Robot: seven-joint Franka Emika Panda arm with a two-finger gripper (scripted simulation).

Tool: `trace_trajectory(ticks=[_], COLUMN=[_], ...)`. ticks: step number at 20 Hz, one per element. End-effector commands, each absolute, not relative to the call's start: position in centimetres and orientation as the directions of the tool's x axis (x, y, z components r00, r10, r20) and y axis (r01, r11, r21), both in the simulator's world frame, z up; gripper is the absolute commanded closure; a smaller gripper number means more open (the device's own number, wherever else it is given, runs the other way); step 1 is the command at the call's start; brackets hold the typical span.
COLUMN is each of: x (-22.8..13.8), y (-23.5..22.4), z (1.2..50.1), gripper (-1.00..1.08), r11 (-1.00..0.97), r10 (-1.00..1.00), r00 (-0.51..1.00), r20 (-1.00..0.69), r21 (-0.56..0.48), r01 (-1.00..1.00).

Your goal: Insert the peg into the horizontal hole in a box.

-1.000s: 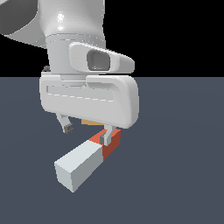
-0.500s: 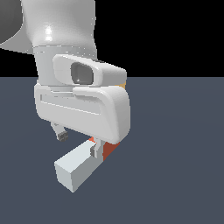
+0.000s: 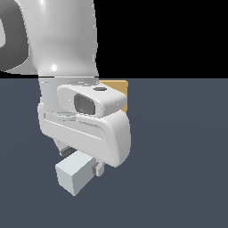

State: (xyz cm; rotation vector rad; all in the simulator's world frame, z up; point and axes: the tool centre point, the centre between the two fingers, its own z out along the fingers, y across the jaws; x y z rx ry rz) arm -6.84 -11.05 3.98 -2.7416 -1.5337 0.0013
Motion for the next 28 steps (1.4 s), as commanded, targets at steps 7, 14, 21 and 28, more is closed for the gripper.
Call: trace_trajectory(ticks=[7, 14, 21, 28], x=[-6.8, -6.8, -6.5, -4.8], y=[-11.1, -11.1, -10.8, -8.5], z=[2.3, 2.3, 2.5, 3.7], gripper=[1.08, 1.08, 1.08, 1.08], r11=[-0.524, -0.524, -0.504, -0.370], r10=[0.851, 0.851, 0.863, 0.929], r00=[0.524, 0.524, 0.504, 0.370], r20=[0.000, 0.000, 0.000, -0.001], r21=[0.000, 0.000, 0.001, 0.001], r01=[0.851, 0.851, 0.863, 0.929])
